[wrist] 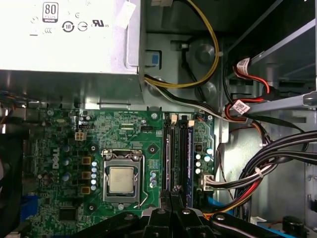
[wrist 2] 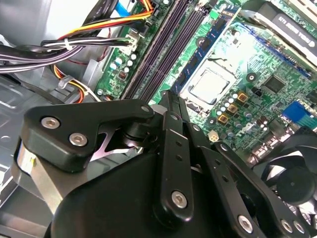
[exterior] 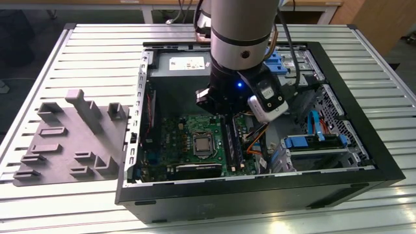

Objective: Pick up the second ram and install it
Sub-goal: 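Insert the second ram into the second slot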

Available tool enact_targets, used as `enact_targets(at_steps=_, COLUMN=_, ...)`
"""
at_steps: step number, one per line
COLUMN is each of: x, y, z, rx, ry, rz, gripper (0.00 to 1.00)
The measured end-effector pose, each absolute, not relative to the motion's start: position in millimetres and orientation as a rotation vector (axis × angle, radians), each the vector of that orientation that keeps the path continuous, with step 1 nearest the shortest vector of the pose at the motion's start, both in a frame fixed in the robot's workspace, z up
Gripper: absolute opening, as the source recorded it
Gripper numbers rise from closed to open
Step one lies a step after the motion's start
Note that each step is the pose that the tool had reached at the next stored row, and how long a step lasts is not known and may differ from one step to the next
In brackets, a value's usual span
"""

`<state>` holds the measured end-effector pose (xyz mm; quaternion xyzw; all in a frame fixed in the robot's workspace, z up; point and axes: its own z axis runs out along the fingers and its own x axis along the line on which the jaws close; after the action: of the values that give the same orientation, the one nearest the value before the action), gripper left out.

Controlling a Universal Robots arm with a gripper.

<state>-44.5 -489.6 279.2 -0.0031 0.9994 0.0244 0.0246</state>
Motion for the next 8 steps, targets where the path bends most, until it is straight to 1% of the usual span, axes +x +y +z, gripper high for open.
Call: enact_targets(at_steps=8, x=-44.5, y=-489.8, z=270.5, rx=-0.010, ry=3.091, rz=0.075, gripper=0.11)
